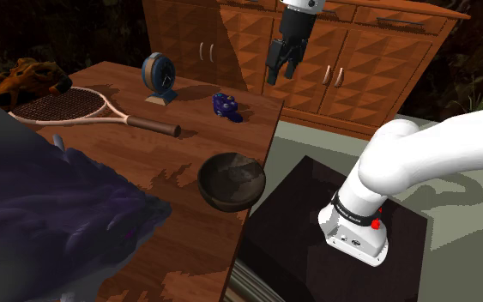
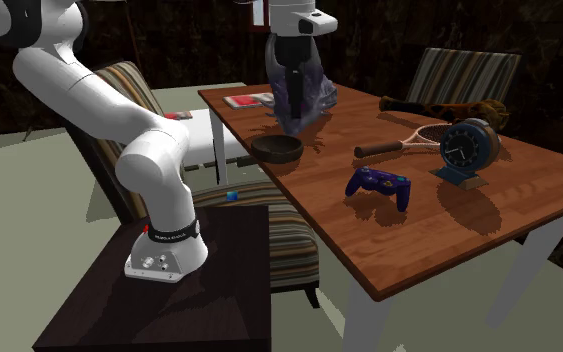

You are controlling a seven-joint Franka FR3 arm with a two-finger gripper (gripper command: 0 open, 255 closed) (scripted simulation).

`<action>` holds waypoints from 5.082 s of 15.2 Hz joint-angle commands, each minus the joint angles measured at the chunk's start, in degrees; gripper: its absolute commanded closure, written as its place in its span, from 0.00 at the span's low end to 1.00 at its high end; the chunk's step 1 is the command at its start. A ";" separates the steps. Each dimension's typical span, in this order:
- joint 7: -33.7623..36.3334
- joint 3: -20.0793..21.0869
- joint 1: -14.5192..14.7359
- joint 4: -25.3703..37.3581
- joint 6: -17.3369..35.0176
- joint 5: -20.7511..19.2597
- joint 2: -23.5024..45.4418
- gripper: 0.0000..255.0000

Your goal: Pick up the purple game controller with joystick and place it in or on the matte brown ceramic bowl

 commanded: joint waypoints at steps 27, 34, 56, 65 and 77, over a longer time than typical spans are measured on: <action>-57.40 -27.39 20.56 -14.28 52.41 13.42 25.34 0.00; -57.40 -27.38 20.55 -14.27 52.40 13.41 25.33 1.00; -50.22 -23.63 16.62 -9.33 41.88 7.25 19.04 1.00; -46.94 -22.04 15.42 -4.58 34.78 5.17 16.36 1.00; -31.33 -7.37 15.90 -20.02 33.31 5.79 -3.55 1.00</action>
